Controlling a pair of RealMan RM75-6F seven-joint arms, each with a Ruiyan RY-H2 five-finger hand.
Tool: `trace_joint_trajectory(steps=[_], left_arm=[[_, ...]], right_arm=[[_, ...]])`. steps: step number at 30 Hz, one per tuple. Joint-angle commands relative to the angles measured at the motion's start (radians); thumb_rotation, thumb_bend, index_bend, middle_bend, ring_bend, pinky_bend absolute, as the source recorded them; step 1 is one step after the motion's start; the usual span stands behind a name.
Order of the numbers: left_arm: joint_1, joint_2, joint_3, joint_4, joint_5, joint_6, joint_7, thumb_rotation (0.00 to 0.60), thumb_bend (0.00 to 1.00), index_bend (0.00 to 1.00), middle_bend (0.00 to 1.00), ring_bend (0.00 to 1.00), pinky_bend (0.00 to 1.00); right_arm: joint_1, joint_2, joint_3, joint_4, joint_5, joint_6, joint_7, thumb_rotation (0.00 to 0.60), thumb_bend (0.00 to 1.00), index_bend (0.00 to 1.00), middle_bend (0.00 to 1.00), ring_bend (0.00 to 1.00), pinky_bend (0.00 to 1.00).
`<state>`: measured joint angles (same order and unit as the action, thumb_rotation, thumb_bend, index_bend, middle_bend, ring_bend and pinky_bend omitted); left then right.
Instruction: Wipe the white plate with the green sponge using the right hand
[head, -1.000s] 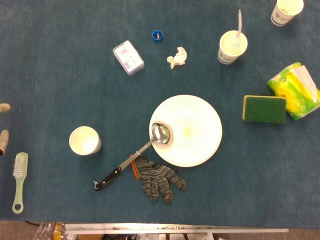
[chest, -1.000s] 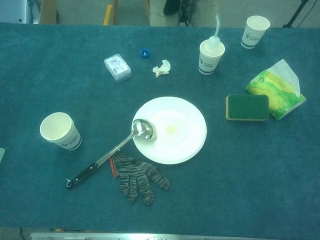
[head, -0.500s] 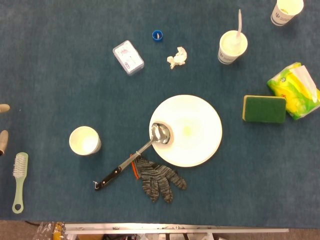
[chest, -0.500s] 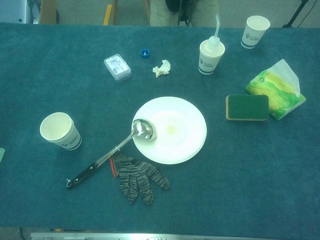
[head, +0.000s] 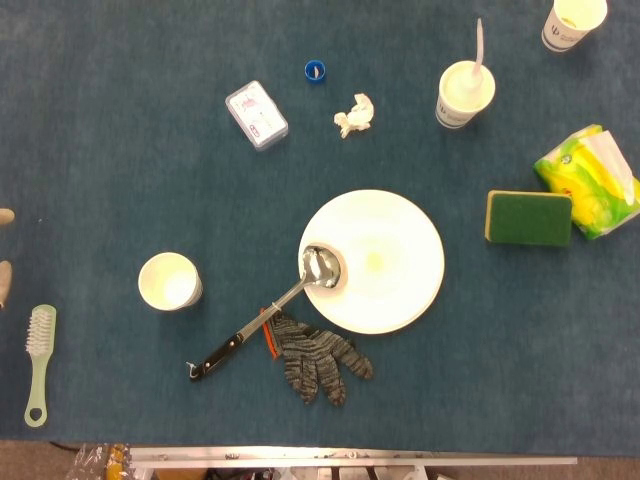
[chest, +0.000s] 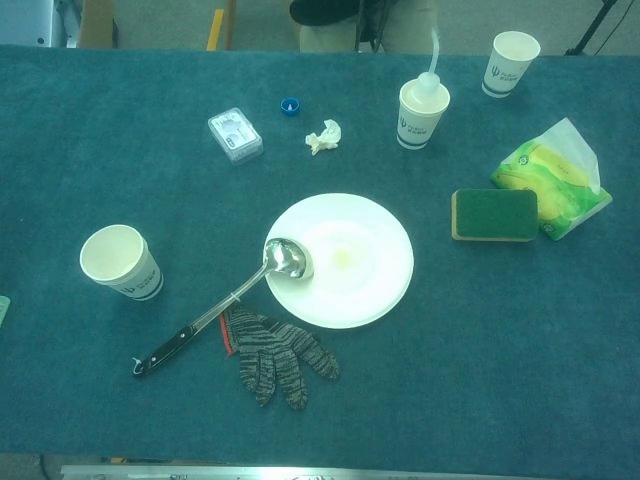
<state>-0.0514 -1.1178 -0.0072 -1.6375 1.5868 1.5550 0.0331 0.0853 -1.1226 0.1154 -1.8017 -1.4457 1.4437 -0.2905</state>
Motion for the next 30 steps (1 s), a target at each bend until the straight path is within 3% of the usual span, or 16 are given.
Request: trace_joint_trajectory(steps=[1,9,14,21,30], left_arm=[[0.001,0.000,0.001,0.003,0.000,0.000,-0.005,0.600,0.39,0.30,0.21,0.05,0.09],[0.005,-0.002,0.001,0.018,-0.005,0.003,-0.020,0.600,0.39,0.30,0.21,0.05,0.09],[0.008,-0.002,0.001,0.024,-0.004,0.009,-0.029,0.600,0.39,0.30,0.21,0.05,0.09],[0.011,-0.003,0.002,0.035,-0.004,0.011,-0.042,0.600,0.39,0.30,0.21,0.05,0.09],[0.016,-0.006,0.003,0.050,-0.006,0.015,-0.059,0.600,0.39,0.30,0.21,0.05,0.09]], right_arm=[[0.034,-0.015,0.002,-0.021,0.019,-0.044,-0.052,0.600,0.00,0.16,0.23,0.09,0.35],[0.103,-0.051,0.000,-0.036,0.076,-0.144,-0.162,0.600,0.00,0.17,0.24,0.09,0.35],[0.131,-0.077,-0.005,-0.033,0.115,-0.183,-0.199,0.600,0.00,0.26,0.25,0.09,0.35],[0.165,-0.115,-0.020,-0.025,0.166,-0.231,-0.244,0.600,0.00,0.30,0.25,0.09,0.35],[0.204,-0.170,-0.031,0.014,0.217,-0.269,-0.285,0.600,0.00,0.30,0.25,0.09,0.35]])
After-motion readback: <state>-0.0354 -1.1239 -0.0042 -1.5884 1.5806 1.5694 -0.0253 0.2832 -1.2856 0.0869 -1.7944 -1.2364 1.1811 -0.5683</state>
